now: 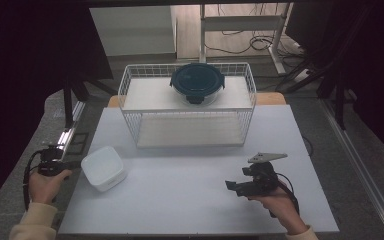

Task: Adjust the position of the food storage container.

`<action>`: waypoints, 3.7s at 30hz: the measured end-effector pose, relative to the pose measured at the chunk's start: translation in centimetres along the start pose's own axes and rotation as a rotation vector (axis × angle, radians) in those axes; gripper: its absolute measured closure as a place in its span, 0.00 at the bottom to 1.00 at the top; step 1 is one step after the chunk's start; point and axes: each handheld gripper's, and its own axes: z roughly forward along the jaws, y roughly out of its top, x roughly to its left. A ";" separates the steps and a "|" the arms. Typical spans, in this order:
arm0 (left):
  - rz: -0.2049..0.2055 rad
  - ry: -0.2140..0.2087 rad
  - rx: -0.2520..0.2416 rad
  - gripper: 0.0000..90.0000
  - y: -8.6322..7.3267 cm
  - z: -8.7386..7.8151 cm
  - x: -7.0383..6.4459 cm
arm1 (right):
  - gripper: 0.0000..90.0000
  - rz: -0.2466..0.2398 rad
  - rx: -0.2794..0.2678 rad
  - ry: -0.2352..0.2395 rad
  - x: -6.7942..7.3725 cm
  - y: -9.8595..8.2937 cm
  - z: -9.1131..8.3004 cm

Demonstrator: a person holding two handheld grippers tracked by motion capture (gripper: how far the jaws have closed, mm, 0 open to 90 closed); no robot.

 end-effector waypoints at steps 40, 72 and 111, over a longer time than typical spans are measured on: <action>0.255 -0.304 0.084 1.00 0.4 4.5 -12.3 | 0.18 0.010 0.006 0.026 0.4 0.2 0.2; 0.388 -0.441 0.144 1.00 0.2 6.8 -20.8 | 0.18 0.011 0.016 0.029 0.4 0.1 0.4; 0.408 -0.419 -0.032 0.82 -1.6 1.6 -22.4 | 0.18 0.012 -0.005 0.020 0.2 0.2 0.0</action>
